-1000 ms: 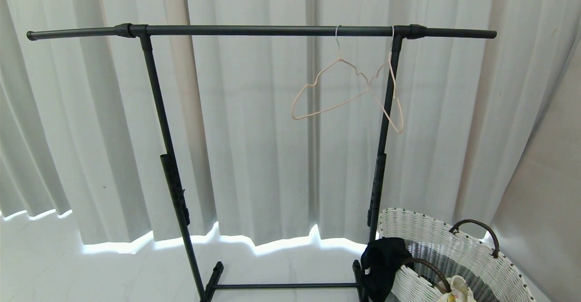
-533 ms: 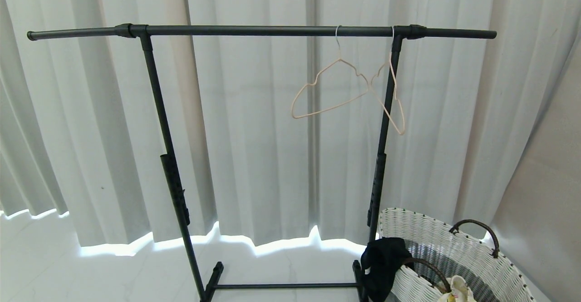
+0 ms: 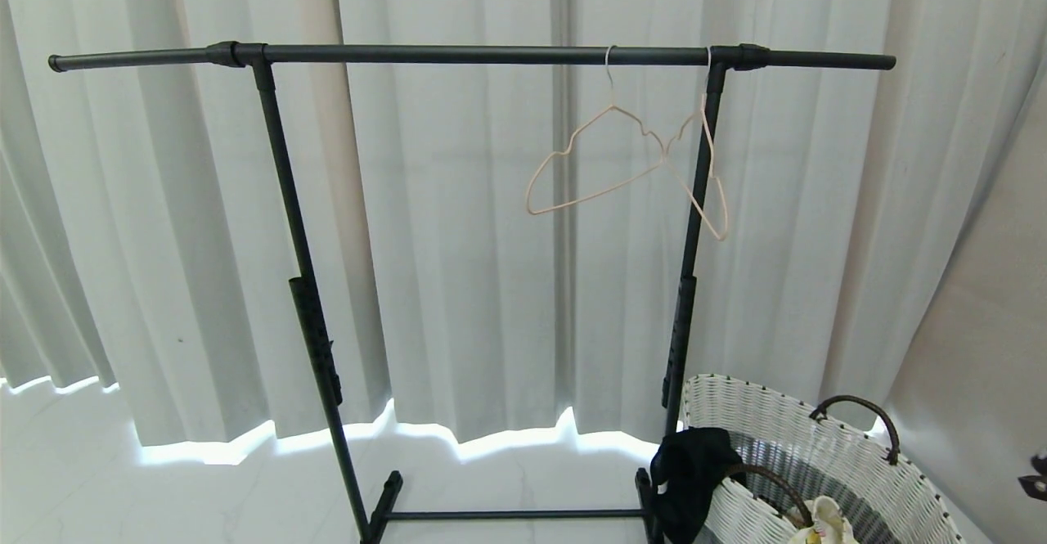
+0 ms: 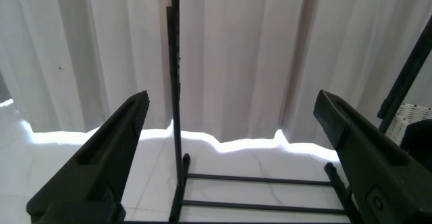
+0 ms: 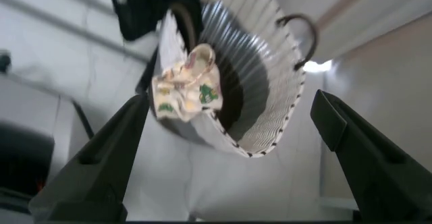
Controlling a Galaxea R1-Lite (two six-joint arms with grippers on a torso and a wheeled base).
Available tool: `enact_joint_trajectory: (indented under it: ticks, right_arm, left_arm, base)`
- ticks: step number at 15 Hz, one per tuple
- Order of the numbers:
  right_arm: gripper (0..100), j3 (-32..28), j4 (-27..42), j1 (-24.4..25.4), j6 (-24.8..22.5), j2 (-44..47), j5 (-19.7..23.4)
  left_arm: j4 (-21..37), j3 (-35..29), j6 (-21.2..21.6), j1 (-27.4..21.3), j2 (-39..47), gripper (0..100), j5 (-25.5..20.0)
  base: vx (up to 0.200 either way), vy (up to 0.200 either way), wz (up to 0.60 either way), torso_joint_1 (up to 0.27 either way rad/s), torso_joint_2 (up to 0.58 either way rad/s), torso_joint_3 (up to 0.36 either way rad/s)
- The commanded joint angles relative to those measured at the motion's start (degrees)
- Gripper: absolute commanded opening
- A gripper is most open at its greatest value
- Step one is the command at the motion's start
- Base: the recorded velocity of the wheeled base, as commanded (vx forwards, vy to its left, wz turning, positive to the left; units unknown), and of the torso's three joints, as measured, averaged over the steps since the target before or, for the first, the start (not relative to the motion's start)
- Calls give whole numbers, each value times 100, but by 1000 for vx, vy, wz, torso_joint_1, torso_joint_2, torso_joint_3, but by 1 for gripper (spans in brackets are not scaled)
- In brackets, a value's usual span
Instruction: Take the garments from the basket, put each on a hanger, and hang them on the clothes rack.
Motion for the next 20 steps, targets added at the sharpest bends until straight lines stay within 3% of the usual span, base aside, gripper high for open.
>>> enact_joint_trajectory:
  ticks: [1,4,8,14,20]
  right_arm:
    - [100,-70,-1151,20,-370,2623,-25]
    - [100,-79,-2109,20,-766,3959,-156]
    - [100,-325,-3190,38,-827,5489,-631]
    - [100,-1080,-3340,20,-827,6508,-868]
    - [100,-1371,-3762,29,-827,7317,-1273]
  left_arm:
    - [-1,0,-1,-2,0,100,2]
    - [-1,0,-1,-2,0,100,2]
    - [-1,0,-1,-2,0,100,2]
    - [-1,0,-1,-2,0,100,2]
    - [-1,0,-1,-2,0,100,2]
  base:
    - [0,0,0,0,0,0]
    - [0,0,0,0,0,0]
    - [0,0,0,0,0,0]
    - [0,0,0,0,0,0]
    - [0,0,0,0,0,0]
